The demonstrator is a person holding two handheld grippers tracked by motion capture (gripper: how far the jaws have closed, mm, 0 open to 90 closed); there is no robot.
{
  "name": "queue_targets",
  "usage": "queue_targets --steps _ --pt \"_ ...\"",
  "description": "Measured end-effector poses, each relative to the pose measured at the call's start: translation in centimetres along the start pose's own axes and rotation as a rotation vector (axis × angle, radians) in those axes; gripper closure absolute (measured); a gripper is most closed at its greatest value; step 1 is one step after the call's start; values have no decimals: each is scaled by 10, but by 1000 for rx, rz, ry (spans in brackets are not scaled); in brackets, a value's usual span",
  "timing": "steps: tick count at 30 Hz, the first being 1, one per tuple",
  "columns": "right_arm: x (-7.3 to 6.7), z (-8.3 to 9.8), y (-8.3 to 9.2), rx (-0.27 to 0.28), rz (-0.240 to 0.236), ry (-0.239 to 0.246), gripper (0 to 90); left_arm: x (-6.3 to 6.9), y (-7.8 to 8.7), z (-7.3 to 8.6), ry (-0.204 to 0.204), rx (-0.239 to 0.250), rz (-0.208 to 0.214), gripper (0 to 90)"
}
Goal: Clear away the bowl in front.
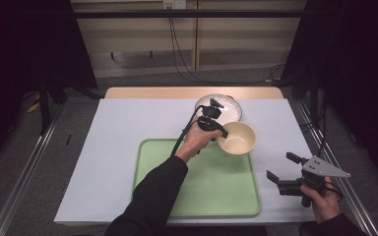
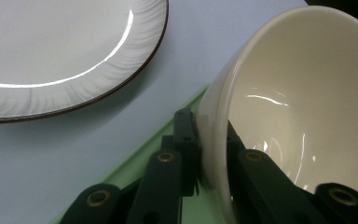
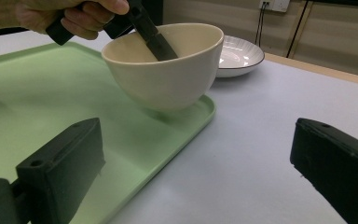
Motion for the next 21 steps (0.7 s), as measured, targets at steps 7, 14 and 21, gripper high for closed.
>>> queue_targets --steps 7,14,21 --pt "0 0 0 -2 2 -7 23 -1 -12 3 19 -32 -3 840" --pt "-1 1 0 -6 0 -6 23 -5 -18 5 26 -37 -24 840" --pt "-1 1 0 -7 1 -6 23 -3 -18 4 9 -46 -31 837"
Point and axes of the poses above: each handheld gripper's, and its own axes: y roughly backward along the jaws, z roughly out of its underside, x roughly to its right, the point moved 1 cm from there along -y, roughly forward along the jaws, and after that the axes turned 11 degrees about -y, right-handed, at the moved point
